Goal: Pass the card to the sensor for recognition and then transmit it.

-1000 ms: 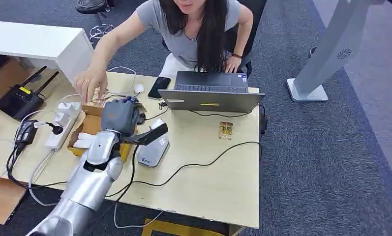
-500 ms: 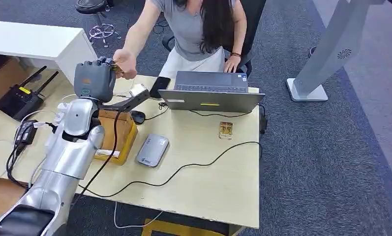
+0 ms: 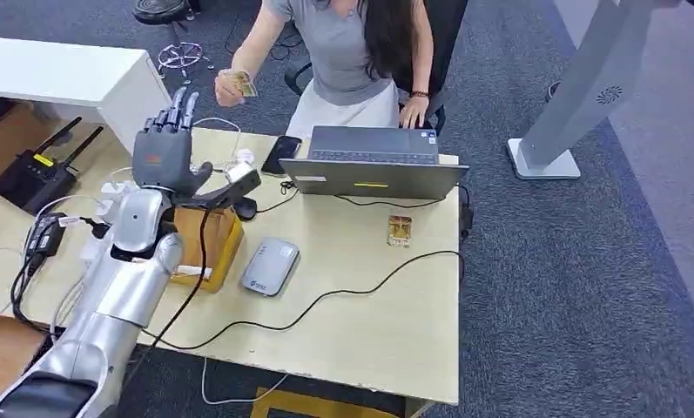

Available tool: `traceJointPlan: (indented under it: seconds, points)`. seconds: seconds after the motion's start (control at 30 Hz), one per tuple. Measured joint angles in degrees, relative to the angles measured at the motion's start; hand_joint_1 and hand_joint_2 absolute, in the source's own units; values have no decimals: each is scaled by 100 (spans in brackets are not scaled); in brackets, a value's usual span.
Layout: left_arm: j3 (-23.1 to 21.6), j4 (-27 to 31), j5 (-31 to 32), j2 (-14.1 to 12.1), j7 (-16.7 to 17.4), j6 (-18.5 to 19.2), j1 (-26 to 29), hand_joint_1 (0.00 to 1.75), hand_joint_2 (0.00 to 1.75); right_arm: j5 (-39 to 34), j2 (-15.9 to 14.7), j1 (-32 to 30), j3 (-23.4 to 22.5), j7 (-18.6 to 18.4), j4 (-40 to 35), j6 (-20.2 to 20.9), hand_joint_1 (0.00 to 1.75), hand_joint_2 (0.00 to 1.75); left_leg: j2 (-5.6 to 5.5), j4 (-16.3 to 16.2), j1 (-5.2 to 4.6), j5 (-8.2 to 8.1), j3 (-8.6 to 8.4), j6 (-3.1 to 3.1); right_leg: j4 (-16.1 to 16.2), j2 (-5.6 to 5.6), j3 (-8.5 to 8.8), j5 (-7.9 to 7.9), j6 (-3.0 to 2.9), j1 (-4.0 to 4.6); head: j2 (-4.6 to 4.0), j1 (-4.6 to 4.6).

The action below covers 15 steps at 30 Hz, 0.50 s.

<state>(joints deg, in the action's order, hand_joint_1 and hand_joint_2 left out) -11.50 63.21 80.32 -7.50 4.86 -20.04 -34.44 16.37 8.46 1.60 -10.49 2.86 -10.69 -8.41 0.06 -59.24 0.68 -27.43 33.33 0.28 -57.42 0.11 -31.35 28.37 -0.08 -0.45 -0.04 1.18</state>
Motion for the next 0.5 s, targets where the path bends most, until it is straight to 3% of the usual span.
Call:
traceJointPlan:
  seconds: [0.13,0.2,0.4,0.5]
  points:
    - [2,187,-148,2,-141,-50,243,0,175,-33,9,0,-24,0,0,-20,0,175,1,1,0,-1,1,0,0,0,1,0,0,0,0,2]
    - [2,632,-358,13,-395,-172,641,0,175,-103,28,-4,-96,17,0,-44,0,175,9,2,-1,-2,-1,1,0,8,0,1,1,0,0,5]
    - [0,2455,-594,74,-744,-452,2556,0,175,-376,94,-30,-352,206,0,-144,0,175,23,6,-4,-18,4,4,3,22,-5,11,0,-1,0,4]
    - [9,3096,-733,-42,-647,-172,3591,0,175,-536,125,-66,-547,313,0,-164,0,175,24,6,-1,-27,5,1,5,20,-10,20,0,-1,0,7]
